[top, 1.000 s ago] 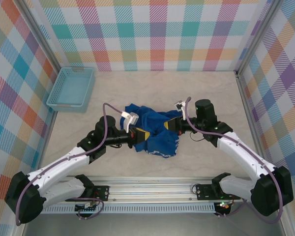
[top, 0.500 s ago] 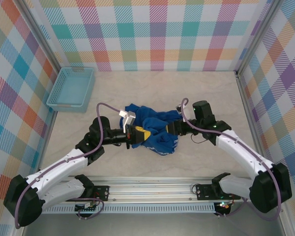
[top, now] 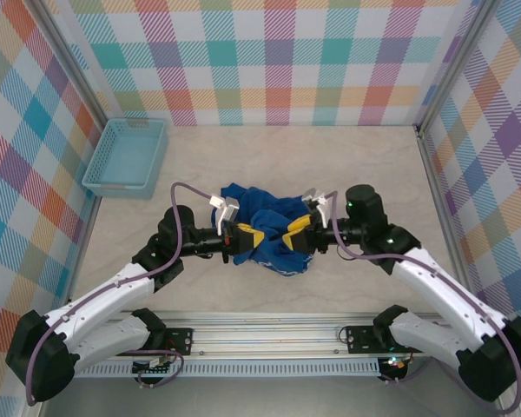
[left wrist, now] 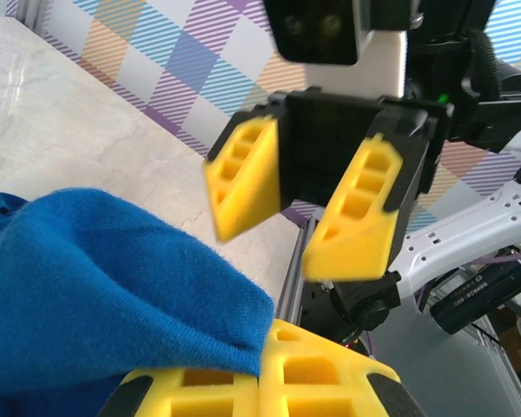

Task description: Fold the inside-out t-shirt

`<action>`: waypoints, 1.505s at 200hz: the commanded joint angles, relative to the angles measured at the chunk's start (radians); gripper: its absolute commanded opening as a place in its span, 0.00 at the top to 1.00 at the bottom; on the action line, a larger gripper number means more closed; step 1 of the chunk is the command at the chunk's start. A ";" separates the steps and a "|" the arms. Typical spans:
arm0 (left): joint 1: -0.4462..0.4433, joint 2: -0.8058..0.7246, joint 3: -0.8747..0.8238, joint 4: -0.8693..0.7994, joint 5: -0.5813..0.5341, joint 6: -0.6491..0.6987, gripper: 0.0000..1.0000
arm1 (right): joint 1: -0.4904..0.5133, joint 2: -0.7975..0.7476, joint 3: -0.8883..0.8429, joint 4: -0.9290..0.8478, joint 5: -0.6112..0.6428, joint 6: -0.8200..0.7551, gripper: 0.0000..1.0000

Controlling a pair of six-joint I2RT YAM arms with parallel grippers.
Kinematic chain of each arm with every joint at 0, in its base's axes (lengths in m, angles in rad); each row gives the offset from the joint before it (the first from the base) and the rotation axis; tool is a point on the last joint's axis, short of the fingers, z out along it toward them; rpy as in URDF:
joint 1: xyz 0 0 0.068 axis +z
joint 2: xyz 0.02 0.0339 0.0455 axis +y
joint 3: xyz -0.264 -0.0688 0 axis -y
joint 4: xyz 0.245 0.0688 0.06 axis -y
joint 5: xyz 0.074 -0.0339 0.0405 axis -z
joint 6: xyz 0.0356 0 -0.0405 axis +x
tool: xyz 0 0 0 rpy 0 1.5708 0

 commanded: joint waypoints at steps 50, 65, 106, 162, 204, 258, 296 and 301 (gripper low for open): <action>0.010 -0.007 0.023 -0.012 0.004 0.019 1.00 | 0.026 0.112 0.045 0.144 -0.104 -0.010 0.60; 0.010 -0.007 0.022 -0.012 0.004 0.022 1.00 | 0.027 0.119 0.052 0.146 -0.099 -0.013 0.61; 0.011 -0.009 0.020 -0.015 -0.002 0.020 1.00 | 0.036 0.149 0.065 0.144 -0.114 -0.016 0.78; 0.010 -0.009 0.020 -0.030 -0.024 0.019 1.00 | 0.037 0.110 0.081 0.061 -0.069 -0.046 1.00; 0.010 0.029 0.034 -0.191 -0.152 0.098 0.93 | 0.034 0.057 0.173 -0.053 -0.016 -0.044 1.00; 0.004 0.064 0.063 -0.289 -0.209 0.128 0.60 | 0.033 0.119 0.268 -0.055 -0.080 0.090 1.00; -0.020 -0.043 0.073 -0.322 -0.304 0.139 0.36 | 0.034 0.189 0.350 -0.142 -0.064 0.124 1.00; -0.025 -0.059 0.078 -0.325 -0.314 0.140 0.34 | 0.034 0.198 0.358 -0.149 -0.066 0.130 1.00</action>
